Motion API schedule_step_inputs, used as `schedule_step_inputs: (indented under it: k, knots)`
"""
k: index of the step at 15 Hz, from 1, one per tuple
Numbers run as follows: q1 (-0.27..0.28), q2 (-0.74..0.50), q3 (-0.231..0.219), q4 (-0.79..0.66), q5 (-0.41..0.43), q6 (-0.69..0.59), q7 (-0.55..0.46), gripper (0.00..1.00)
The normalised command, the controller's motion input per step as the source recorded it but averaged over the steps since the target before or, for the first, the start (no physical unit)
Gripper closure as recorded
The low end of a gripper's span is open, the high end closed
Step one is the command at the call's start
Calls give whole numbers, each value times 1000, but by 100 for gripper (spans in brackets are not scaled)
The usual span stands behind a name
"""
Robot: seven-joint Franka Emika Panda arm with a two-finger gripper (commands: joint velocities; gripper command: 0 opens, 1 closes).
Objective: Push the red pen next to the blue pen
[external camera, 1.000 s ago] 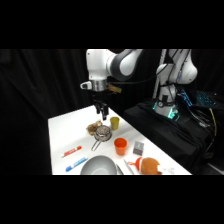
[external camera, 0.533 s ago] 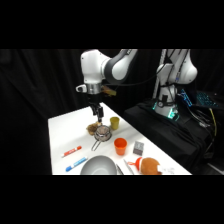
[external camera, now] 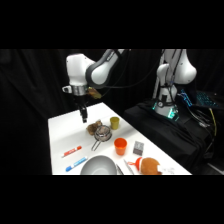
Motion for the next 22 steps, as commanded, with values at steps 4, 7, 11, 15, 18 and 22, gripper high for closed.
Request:
schedule_step_inputs:
  k: [4,7,11,15,18,22]
  knots:
    - [-63,422,64,667,-15,-161,-39,0]
    - [-53,399,89,631,-32,-207,-29,0]
    - [-67,389,81,586,-50,-196,-60,0]
    - [-104,396,99,582,-40,-172,-110,0]
    - [-95,348,123,480,-28,-153,-123,0]
    - [-78,300,117,369,-27,-114,-127,0]
